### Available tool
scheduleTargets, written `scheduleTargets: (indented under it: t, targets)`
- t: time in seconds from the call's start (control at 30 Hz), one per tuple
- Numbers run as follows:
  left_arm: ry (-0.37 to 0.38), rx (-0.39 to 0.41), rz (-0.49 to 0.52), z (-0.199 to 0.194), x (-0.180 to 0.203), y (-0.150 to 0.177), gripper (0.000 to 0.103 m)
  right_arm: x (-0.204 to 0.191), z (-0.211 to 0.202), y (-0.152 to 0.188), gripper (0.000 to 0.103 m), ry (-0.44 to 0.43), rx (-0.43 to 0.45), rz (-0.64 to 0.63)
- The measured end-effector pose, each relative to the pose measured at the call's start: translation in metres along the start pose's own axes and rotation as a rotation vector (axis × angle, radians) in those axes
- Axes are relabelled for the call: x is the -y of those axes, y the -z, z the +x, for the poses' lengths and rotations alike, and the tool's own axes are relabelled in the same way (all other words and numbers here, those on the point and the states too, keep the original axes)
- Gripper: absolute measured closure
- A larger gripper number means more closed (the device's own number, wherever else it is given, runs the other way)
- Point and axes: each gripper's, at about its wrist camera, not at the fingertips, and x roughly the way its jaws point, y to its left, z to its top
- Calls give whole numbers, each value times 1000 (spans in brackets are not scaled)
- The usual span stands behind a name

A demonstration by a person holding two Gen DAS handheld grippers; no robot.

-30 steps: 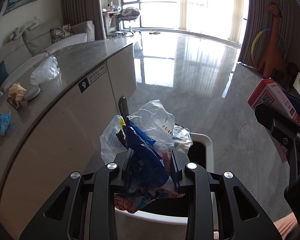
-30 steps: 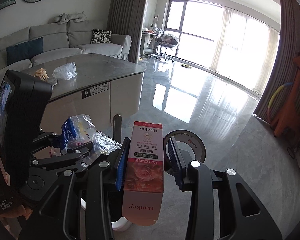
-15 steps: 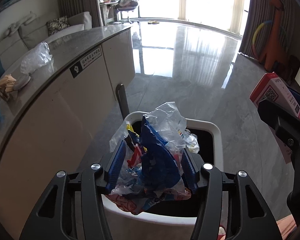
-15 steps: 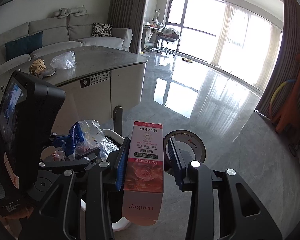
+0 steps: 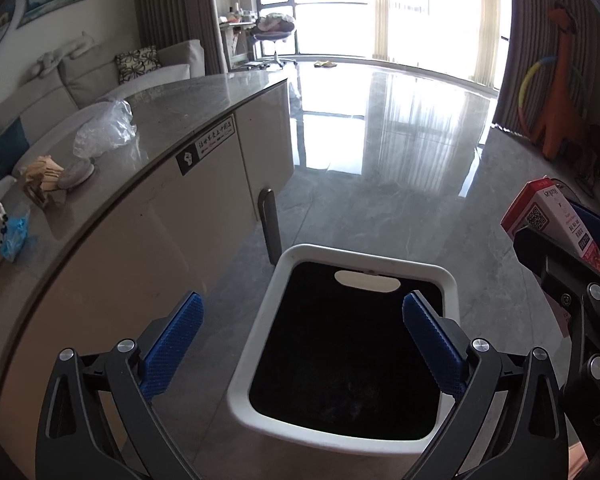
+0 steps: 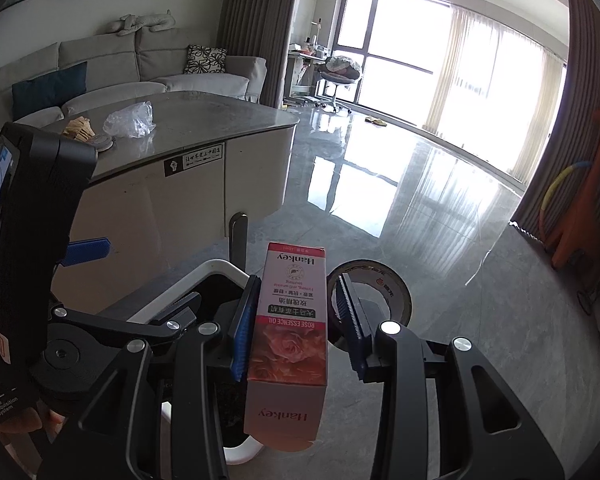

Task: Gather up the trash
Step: 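Open the left gripper to drop the wrappers while the right gripper drops the pink box, then move both grippers back to the table toward the white bracket and blue bag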

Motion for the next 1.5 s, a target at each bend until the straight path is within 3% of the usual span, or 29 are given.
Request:
scheduleTargets:
  t: [0.27, 0.6, 0.93, 1.13, 1.2, 1.5]
  targets:
    - [-49, 23, -13, -9, -20, -6, 3, -10, 0, -5, 63, -7, 20, 3]
    - [-125, 39, -105, -15, -80, -6, 3, -39, 31, 5, 63, -12, -29, -6]
    - [-140, 39, -114, -12, -91, -5, 3, -46, 42, 5, 63, -17, -49, -19]
    - [-137, 44, -119, -15, -88, -4, 3, -44, 36, 0, 27, -15, -14, -11]
    - [-137, 45, -117, -16, -88, -5, 3, -44, 34, -1, 3, -3, 2, -11]
    - [-136, 54, -126, -20, -91, -9, 3, -43, 29, -3, 3, -7, 33, -8]
